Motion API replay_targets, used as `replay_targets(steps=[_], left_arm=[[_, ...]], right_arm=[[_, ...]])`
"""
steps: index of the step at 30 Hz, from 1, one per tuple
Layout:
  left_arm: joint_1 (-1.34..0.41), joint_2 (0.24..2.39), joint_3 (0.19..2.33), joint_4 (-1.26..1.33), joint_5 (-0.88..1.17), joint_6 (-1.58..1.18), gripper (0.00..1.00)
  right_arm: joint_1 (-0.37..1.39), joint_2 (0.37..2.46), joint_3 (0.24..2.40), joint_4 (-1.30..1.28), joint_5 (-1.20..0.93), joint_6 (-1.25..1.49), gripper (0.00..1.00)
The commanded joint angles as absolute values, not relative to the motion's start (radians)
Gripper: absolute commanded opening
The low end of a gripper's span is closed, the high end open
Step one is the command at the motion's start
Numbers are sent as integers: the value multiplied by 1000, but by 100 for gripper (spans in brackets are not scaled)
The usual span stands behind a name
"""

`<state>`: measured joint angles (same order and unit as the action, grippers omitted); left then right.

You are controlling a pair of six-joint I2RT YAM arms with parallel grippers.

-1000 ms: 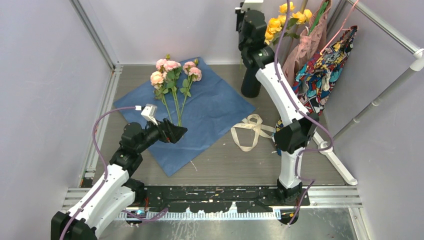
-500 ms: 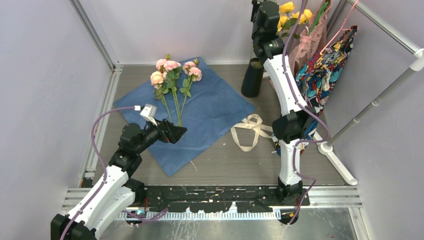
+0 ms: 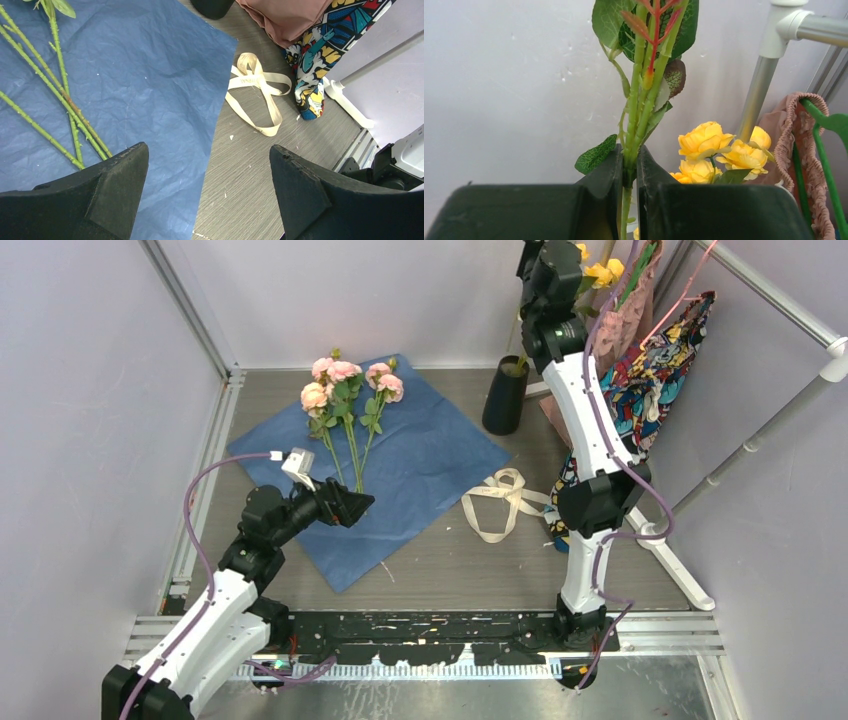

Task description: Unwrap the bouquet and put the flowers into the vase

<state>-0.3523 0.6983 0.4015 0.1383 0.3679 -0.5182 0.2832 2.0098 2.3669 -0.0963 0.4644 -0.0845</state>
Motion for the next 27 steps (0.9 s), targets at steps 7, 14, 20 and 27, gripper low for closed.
replay_targets(steps=[7, 14, 20, 27], left_arm=[[-351, 700, 407, 190, 381, -507, 90], [-351, 698, 399, 194, 380, -514, 90], [-352, 710, 399, 198, 380, -514, 90], [-351, 718, 397, 202, 379, -513, 90]], right_arm=[[277, 1890, 2292, -7, 450, -69, 1], [278, 1826, 2045, 104, 480, -95, 1], [277, 1799, 1843, 162, 485, -56, 1], [278, 1812, 1703, 209, 535, -45, 50]])
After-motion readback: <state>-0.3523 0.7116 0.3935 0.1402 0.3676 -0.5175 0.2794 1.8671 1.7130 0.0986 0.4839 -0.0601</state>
